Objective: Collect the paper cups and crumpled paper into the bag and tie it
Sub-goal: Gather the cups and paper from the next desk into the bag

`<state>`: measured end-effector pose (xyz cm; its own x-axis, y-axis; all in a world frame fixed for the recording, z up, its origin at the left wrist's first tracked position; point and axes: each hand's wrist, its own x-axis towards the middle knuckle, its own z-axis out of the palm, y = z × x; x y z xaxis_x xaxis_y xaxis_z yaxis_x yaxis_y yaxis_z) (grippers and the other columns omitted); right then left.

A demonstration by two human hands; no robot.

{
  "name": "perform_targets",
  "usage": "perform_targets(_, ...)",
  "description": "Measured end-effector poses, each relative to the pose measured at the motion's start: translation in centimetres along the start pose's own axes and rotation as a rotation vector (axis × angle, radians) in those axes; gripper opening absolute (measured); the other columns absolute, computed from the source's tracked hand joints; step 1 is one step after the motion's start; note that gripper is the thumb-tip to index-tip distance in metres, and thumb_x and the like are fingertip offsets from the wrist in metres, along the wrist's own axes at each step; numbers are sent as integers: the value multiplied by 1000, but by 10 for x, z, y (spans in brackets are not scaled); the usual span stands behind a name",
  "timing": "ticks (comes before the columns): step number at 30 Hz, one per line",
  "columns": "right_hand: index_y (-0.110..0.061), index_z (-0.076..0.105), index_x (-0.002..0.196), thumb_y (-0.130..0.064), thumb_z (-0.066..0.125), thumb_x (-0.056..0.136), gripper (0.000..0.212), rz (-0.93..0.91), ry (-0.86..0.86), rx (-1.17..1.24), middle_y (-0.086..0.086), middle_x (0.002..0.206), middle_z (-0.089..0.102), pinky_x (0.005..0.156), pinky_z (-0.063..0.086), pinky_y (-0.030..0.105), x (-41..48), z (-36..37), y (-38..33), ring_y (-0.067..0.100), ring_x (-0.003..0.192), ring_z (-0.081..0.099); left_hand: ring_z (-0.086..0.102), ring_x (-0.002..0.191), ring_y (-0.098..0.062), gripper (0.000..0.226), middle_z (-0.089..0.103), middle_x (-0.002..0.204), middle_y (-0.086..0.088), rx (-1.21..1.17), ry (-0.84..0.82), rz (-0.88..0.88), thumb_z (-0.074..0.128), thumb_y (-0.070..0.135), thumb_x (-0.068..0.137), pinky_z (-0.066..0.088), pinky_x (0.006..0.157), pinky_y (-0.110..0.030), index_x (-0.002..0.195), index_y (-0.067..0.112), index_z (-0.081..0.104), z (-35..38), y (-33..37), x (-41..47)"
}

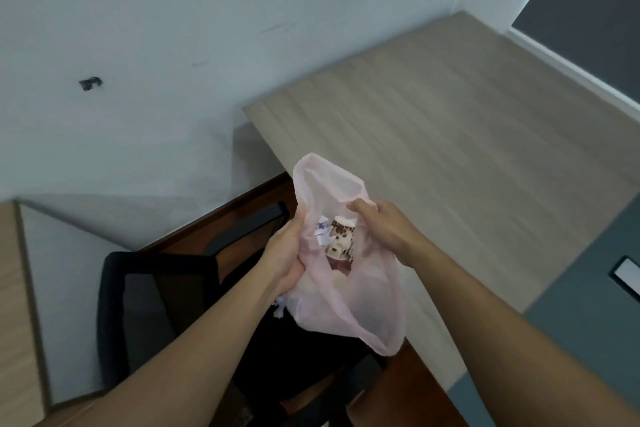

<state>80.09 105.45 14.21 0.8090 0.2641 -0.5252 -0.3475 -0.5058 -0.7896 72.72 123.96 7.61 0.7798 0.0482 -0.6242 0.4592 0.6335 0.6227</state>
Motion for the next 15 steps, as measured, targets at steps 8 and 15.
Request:
perform_targets(8,-14,63,78,-59,46,108,57,30,199,-358,13,85,68,67,42,39,19,38,59,34,82,65,69,108,-32,67,76,122,-14,152,190,-25,77,66,90,52,98,-45,128,11,73,-85,-42,-25)
perform_targets(15,-8,59,111,-50,44,112,45,58,309,-438,16,107,67,76,42,39,59,32,119,32,90,59,78,109,-35,28,82,112,-14,205,311,-121,61,37,109,60,100,-49,119,16,75,-95,-87,0)
